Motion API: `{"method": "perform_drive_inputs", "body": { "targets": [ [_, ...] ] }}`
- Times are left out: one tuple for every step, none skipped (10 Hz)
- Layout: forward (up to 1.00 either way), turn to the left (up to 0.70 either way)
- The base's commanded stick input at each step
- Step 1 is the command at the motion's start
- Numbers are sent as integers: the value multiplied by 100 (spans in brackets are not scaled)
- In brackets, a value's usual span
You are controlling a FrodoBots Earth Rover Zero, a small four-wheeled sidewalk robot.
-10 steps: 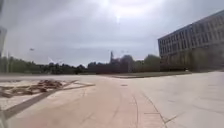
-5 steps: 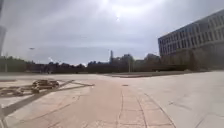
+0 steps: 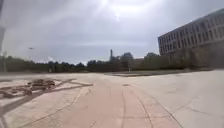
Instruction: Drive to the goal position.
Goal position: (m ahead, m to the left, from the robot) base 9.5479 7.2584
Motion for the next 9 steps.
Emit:
{"method": "perform_drive_inputs", "body": {
  "targets": [
    [70, 0],
    [70, 0],
    [70, 0],
    [70, 0],
    [70, 0],
    [70, 0],
    [70, 0],
    [70, 0],
    [70, 0]
  ]
}}
